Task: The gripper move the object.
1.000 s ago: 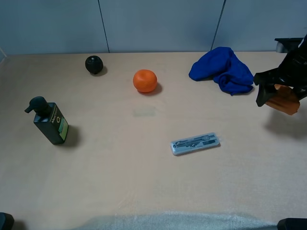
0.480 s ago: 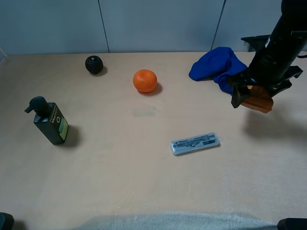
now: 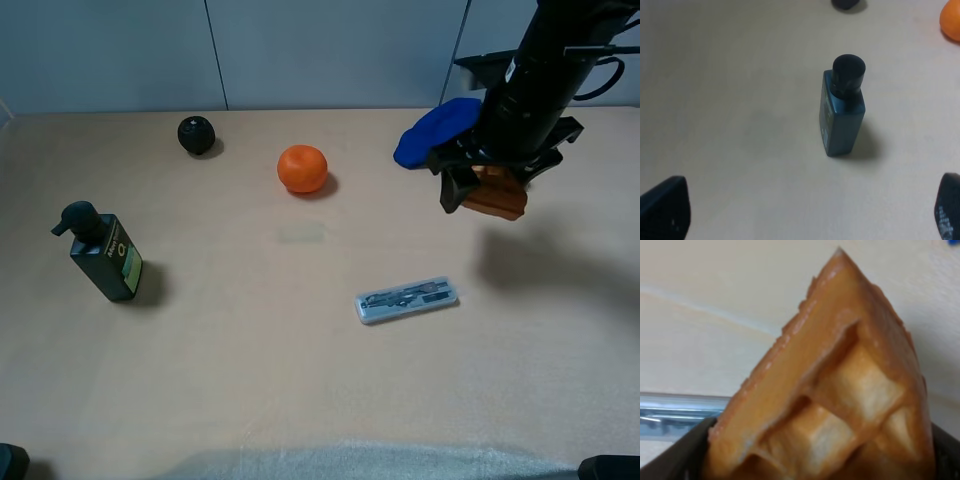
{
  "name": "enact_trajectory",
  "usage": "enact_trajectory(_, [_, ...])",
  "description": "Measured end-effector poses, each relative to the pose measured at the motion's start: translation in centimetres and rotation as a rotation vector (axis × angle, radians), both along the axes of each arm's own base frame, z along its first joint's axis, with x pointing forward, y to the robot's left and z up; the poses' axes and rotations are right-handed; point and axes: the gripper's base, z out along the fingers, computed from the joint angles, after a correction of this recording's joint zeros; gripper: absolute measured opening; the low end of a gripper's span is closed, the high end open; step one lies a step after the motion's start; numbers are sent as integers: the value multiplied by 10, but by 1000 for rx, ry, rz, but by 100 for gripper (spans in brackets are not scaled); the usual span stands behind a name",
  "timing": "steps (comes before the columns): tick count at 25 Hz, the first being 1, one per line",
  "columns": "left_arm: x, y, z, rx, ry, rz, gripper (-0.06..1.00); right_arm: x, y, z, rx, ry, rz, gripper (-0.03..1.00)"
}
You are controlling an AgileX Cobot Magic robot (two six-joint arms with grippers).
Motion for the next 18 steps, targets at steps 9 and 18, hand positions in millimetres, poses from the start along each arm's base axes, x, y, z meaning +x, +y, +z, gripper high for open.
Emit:
enact_trajectory(9, [0,0,0,0,0,0,99,-10,28,0,39,-14,32,54])
enact_trajectory(18, [0,0,0,0,0,0,99,-6,36,-2,110,-27,-9,54])
